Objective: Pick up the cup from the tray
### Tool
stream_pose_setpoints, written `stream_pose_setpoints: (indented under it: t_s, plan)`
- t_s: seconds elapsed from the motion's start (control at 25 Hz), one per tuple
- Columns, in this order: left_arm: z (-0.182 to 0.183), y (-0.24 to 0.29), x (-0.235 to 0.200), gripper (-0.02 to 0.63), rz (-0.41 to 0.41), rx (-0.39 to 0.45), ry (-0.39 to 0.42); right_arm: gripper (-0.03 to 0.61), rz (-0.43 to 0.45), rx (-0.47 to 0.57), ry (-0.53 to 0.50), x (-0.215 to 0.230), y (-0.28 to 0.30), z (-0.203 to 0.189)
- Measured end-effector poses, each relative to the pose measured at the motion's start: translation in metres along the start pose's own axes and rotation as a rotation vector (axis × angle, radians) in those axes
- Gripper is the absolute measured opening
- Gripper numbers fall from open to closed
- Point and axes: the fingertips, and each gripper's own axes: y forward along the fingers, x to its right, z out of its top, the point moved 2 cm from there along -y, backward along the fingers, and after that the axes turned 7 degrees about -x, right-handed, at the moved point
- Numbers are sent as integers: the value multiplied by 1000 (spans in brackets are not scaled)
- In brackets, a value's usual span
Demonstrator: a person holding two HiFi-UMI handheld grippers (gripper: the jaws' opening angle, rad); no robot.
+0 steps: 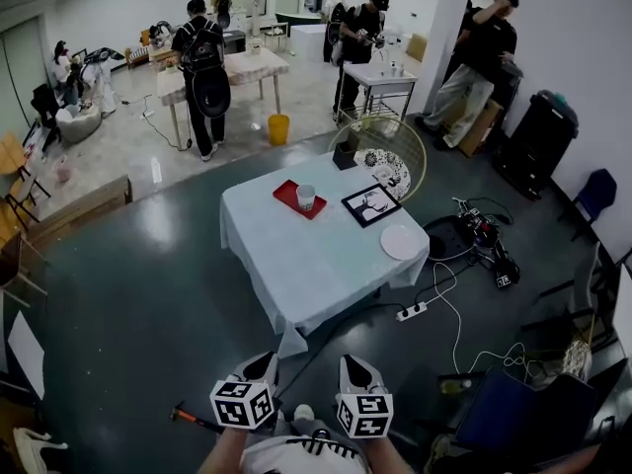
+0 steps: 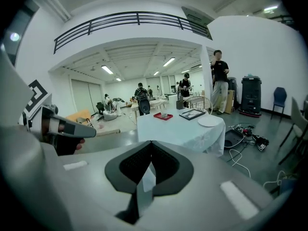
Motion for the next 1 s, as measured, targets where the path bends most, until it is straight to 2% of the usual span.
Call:
stream_pose_setpoints:
  t_s: [0.48,0.72,1.0]
  plan:
    - [-5,12,6,0,56,15,-29,25,53,-26,-17,19,13,0]
    - [10,27,2,0,42,23,-1,25,59,2,-5,25,28,15]
    - [36,47,-17,0,35,33,-7,45,69,-8,-15,24,57,34]
